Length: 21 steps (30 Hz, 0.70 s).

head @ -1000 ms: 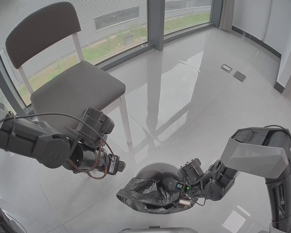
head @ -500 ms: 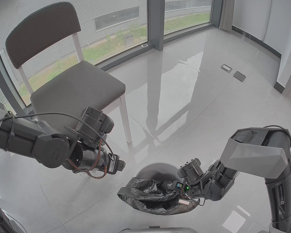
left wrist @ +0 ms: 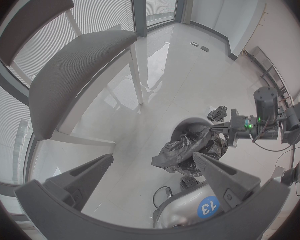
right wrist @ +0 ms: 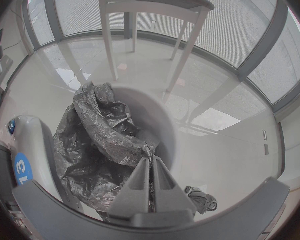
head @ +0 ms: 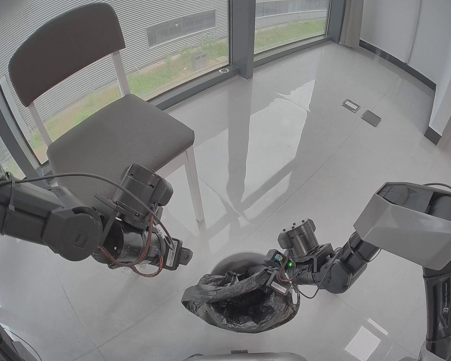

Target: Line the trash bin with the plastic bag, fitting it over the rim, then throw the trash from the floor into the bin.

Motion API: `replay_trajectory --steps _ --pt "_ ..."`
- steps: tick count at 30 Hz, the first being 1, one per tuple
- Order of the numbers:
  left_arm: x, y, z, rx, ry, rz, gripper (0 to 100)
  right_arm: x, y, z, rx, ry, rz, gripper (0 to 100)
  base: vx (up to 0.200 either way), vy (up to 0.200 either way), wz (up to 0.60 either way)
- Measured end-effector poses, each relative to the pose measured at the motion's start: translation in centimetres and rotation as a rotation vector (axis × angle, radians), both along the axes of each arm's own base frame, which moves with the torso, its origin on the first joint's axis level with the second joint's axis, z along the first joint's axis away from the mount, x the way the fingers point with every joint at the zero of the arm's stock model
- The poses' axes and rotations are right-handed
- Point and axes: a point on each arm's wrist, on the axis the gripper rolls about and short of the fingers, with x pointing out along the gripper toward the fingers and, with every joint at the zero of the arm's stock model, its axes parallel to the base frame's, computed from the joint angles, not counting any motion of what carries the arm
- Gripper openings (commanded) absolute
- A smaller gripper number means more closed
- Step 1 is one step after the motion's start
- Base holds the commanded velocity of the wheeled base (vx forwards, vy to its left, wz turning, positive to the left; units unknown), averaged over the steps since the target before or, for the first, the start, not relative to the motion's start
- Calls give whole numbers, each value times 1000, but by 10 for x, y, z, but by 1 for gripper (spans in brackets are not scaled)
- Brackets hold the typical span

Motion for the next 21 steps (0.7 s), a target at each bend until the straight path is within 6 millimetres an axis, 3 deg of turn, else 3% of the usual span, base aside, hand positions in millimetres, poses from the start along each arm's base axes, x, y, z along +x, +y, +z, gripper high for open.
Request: replay_trajectory --steps 13,21 --pt "-10 10 2 -5 6 20 100 44 -6 40 130 -125 -112 0 0 0 0" --pt "-12 11 3 -10 3 21 100 55 -6 40 151 -137 -135 0 0 0 0"
